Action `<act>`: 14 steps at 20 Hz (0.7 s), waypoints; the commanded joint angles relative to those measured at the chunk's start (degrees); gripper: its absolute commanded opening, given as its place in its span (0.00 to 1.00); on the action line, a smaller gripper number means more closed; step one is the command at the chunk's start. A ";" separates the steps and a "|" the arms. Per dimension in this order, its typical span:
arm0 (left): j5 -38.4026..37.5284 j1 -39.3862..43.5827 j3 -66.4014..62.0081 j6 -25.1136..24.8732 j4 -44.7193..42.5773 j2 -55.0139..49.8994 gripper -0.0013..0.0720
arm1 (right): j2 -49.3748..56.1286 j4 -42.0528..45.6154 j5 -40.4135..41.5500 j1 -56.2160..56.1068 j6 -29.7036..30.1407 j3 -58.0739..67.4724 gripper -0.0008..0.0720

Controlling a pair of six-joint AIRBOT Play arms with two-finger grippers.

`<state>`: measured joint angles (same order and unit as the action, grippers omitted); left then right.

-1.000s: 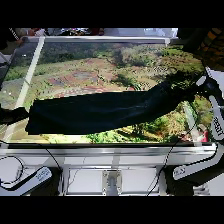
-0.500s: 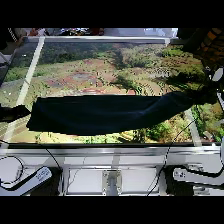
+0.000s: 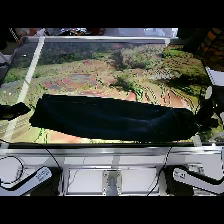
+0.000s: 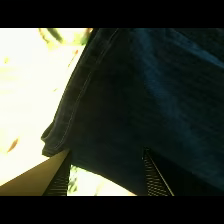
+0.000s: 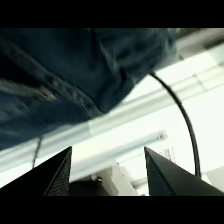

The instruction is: Fold the clothes and pants, and hang the long-sleeved shirts on hangers.

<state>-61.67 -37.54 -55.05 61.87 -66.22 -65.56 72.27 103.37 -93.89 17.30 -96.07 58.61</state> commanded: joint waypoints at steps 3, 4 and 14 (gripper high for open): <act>0.17 0.13 0.00 -4.39 8.02 -0.04 0.67 | -7.67 2.95 1.88 0.00 2.86 -3.21 0.70; 0.17 0.63 -0.07 -4.55 8.17 -0.17 0.67 | -9.86 3.28 3.61 0.00 3.28 -3.21 0.70; -4.59 7.54 -19.93 5.62 8.20 -20.15 0.67 | -10.73 -0.52 28.70 -0.02 4.70 -3.23 0.70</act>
<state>-63.92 -30.83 -68.49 61.87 -58.19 -79.02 60.16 103.72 -73.21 17.30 -92.05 55.40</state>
